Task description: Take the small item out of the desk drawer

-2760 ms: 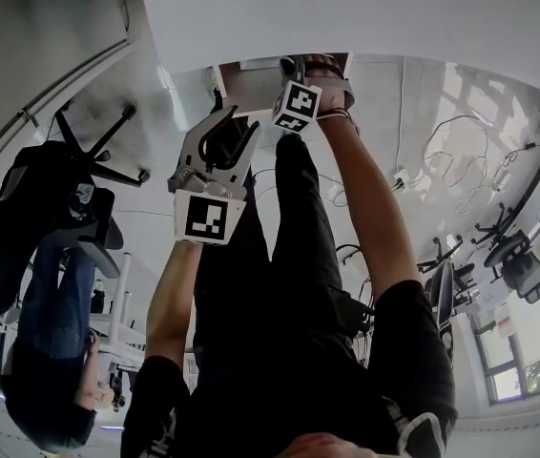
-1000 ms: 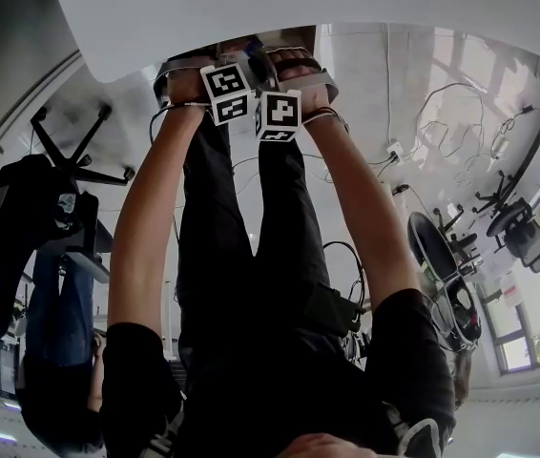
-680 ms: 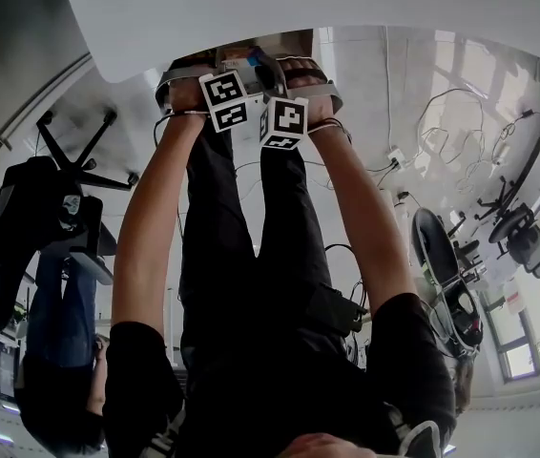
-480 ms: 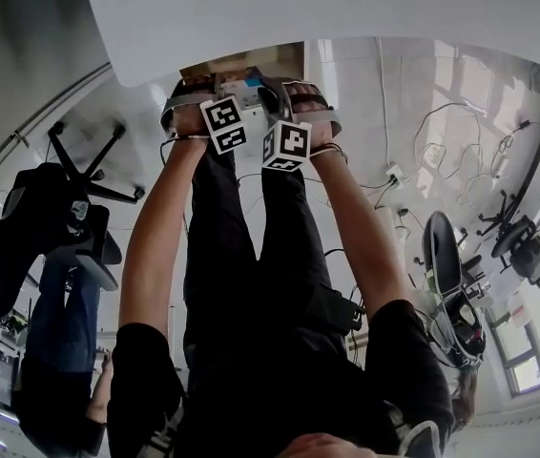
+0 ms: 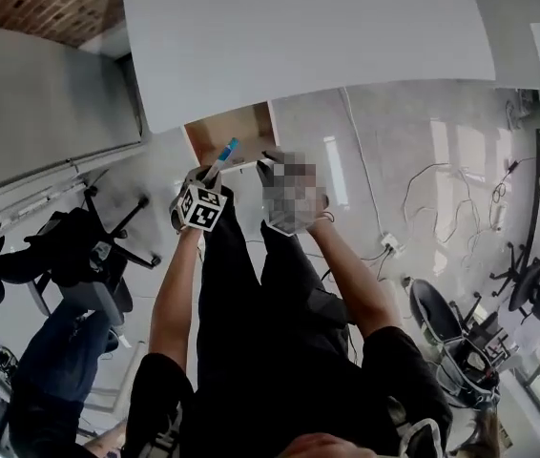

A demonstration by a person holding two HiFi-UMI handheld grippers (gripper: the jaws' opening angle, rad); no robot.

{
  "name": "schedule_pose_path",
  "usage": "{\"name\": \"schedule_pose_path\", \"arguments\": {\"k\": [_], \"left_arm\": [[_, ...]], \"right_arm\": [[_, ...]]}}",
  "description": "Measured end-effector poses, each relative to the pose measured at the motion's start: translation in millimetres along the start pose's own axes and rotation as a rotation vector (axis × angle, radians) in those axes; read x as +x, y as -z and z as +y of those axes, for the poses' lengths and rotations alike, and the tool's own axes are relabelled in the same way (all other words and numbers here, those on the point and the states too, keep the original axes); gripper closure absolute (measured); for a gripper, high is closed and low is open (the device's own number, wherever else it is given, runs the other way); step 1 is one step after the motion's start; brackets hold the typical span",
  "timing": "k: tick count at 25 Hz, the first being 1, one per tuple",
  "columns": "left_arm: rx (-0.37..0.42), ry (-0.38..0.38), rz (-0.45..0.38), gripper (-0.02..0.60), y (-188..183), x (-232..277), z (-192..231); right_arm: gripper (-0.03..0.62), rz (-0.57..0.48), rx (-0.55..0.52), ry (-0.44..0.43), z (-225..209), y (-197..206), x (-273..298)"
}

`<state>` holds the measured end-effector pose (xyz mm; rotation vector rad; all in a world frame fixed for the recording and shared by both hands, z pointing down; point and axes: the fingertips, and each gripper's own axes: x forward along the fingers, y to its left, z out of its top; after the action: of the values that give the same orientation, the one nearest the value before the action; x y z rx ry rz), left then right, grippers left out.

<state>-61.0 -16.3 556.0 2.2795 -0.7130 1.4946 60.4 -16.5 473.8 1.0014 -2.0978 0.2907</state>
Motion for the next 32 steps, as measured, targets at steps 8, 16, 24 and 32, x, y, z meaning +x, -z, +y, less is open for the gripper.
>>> {"name": "schedule_pose_path", "arguments": {"k": [8,16,24,32], "left_arm": [[-0.359,-0.032,-0.451,0.514,-54,55,-18],[-0.395,-0.123,-0.8,0.514,-98,-122,-30],[-0.398,-0.135,-0.934,0.514,-81,-209,-40],[-0.383,-0.086,-0.943,0.514,-62,-220,-53]], "right_arm": [[0.495,-0.136,0.179,0.077,-74,84,39],[0.521,-0.427,0.408,0.136,-64,-7,-69],[0.549,-0.532,0.436,0.214,-19,-48,-130],[0.557,-0.564,0.418,0.2,21,-67,-144]]}}
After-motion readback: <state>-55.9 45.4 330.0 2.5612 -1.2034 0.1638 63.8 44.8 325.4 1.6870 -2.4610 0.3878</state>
